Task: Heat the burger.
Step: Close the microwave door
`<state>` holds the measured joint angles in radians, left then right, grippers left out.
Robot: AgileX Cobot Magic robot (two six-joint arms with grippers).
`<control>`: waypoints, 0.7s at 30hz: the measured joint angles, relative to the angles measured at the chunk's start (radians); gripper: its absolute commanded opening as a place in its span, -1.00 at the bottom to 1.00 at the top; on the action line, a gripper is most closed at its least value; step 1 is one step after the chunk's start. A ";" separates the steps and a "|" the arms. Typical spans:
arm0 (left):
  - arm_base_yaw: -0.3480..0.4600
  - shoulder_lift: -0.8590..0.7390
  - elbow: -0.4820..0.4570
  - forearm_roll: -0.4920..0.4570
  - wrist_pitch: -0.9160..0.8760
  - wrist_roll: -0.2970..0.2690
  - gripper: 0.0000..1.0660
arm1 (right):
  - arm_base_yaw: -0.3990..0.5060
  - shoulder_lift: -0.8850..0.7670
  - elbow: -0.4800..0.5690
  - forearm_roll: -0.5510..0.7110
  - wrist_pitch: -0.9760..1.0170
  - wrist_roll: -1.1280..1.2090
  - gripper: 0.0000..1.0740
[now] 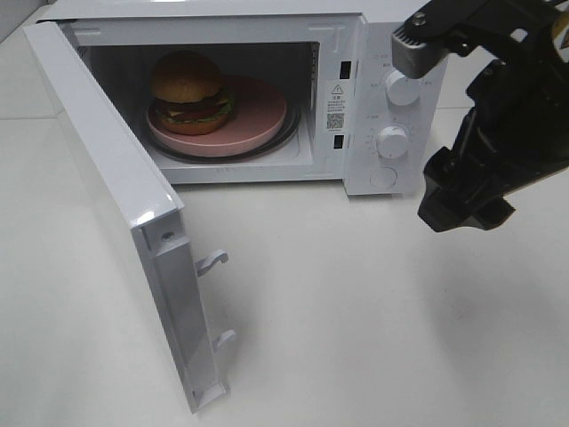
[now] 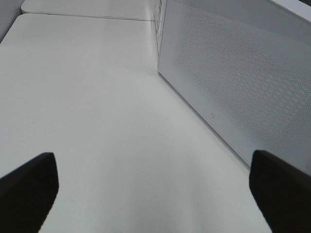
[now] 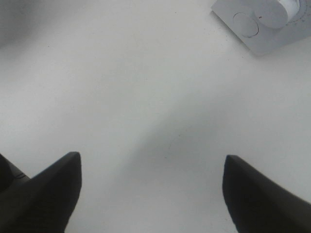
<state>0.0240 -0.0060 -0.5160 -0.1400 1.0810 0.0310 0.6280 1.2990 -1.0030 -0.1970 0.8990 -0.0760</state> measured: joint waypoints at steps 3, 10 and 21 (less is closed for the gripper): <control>0.000 0.000 0.000 0.000 0.000 0.000 0.88 | 0.000 -0.051 0.000 0.000 0.037 0.000 0.42; 0.000 0.000 0.000 0.000 0.000 0.000 0.88 | 0.000 -0.145 0.000 0.000 0.099 0.004 0.42; 0.000 0.000 0.000 0.000 0.000 0.000 0.88 | 0.000 -0.326 0.000 0.000 0.171 0.025 0.42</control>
<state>0.0240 -0.0060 -0.5160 -0.1400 1.0810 0.0310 0.6280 0.9730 -1.0030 -0.1970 1.0700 -0.0510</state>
